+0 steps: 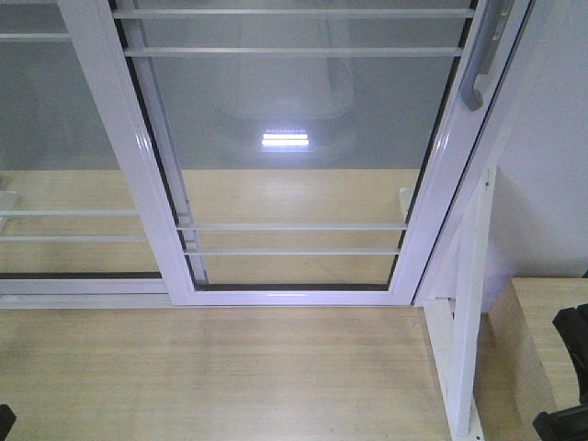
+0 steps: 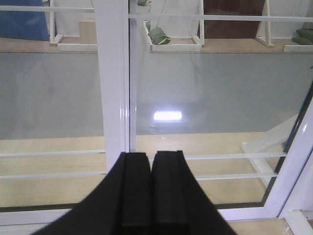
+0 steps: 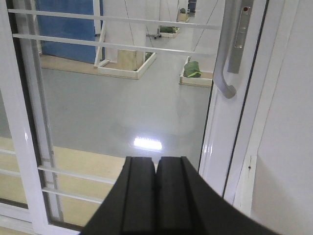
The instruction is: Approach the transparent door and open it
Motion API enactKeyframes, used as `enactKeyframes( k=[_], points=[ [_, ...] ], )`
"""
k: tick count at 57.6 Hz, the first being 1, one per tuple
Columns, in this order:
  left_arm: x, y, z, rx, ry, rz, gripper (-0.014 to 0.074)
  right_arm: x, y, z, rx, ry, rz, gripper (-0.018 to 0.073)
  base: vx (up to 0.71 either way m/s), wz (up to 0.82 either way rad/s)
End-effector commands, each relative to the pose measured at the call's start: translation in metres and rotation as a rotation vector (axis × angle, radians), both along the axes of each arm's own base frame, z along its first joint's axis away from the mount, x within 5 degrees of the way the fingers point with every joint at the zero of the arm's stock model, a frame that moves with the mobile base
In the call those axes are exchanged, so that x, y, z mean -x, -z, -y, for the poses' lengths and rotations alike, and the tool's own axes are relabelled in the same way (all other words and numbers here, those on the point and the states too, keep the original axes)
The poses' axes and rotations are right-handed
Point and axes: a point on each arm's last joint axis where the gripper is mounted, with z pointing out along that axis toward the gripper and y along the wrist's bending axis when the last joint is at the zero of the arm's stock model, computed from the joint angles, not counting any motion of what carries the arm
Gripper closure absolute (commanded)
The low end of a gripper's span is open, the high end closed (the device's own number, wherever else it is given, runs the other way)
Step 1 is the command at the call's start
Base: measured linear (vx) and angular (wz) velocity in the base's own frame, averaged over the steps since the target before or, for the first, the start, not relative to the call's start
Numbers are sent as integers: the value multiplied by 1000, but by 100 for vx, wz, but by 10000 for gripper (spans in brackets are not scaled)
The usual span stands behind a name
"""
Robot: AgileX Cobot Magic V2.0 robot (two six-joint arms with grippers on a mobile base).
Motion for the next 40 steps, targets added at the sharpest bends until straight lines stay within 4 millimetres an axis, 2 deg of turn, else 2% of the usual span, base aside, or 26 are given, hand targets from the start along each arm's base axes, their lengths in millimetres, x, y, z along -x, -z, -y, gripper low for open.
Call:
enactKeyframes(
  k=[1,40],
  points=[
    [-1,2,-1,20,-12,63,598,0,-4,1,-12,13,83,559,24,2],
    [-1,2,-1,20,-12,63,598,0,-4,1,-12,13,83,559,11,-1]
  ],
)
